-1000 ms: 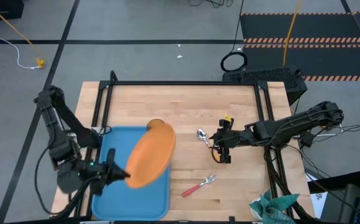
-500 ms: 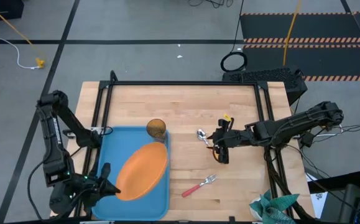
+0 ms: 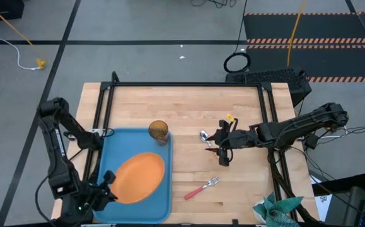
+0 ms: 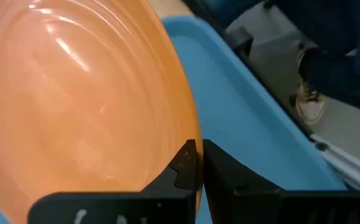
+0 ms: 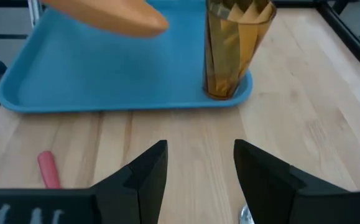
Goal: Pick and place plate/cup/fork/spoon on tray
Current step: Put the orange plate on the blue tray
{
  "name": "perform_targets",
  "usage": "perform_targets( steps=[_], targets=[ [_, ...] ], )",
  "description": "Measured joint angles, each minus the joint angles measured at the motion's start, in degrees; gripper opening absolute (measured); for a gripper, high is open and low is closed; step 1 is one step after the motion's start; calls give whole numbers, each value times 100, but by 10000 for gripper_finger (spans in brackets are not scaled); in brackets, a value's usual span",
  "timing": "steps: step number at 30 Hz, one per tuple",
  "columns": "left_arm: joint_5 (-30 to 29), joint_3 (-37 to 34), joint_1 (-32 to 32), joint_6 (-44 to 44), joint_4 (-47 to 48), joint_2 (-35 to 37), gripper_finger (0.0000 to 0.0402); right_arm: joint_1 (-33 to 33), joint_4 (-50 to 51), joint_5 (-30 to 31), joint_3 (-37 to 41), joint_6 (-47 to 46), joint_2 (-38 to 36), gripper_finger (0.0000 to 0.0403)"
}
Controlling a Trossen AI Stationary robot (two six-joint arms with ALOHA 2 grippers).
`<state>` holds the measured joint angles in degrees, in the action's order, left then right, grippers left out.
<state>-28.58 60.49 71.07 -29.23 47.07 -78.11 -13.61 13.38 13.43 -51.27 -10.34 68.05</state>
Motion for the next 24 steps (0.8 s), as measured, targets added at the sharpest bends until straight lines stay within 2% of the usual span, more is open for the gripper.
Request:
perform_targets(
  steps=[6, 12, 18, 24],
  targets=[
    [149, 0, -36, -91, 228, -334, 7, 0, -285, -1, 0, 8, 0, 176],
    [369, 0, -51, -395, 693, -678, 15, 0, -518, 0, 0, 8, 0, 176],
    [415, -2, -122, -258, 909, -850, 8, 0, -589, 0, 0, -101, 0, 176],
    [780, -257, -368, 79, 977, -951, 21, 0, -589, 0, 0, -102, 0, 176]
  ],
)
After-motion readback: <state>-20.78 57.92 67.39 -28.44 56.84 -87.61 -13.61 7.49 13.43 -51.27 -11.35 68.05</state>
